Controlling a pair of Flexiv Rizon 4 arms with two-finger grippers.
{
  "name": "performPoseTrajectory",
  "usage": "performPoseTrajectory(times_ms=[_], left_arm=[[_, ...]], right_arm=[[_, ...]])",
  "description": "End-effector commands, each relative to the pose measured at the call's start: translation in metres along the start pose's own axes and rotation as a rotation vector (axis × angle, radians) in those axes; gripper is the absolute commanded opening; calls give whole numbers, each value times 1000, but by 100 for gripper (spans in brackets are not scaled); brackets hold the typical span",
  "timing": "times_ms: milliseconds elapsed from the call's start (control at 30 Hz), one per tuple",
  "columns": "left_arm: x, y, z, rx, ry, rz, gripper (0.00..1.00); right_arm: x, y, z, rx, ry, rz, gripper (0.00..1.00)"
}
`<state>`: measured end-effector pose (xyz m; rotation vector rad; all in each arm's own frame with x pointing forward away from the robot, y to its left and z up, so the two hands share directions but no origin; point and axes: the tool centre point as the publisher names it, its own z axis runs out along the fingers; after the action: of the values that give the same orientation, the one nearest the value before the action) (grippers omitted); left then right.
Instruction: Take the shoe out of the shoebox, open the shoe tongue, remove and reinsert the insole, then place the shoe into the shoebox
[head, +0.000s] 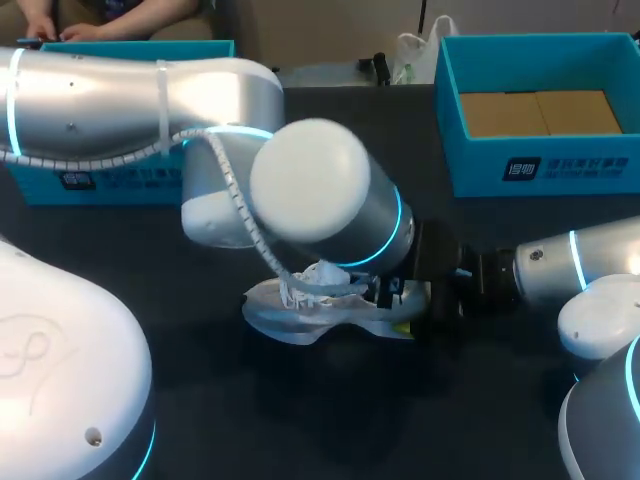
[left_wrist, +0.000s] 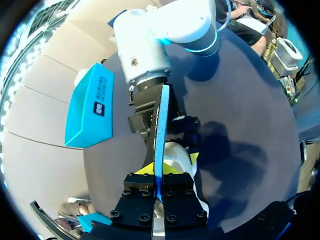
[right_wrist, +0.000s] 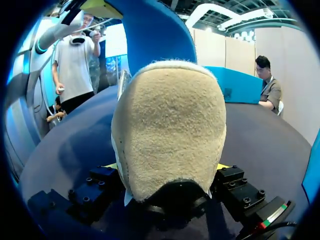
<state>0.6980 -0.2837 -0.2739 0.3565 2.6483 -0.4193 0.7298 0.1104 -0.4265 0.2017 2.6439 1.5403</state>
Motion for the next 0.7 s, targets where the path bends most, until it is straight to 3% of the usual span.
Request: performPoseTrajectory(times_ms=[33,267,700], left_arm=[[-9,-5,-8,-17,35,19,0],[-13,-13,-22,21,106,34,0],[-31,-31,-58,146,77,0,0]], right_arm=[[2,0,1,2,-1,1,0],[2,0,1,2,-1,1,0],[2,0,1,2,-1,1,0]])
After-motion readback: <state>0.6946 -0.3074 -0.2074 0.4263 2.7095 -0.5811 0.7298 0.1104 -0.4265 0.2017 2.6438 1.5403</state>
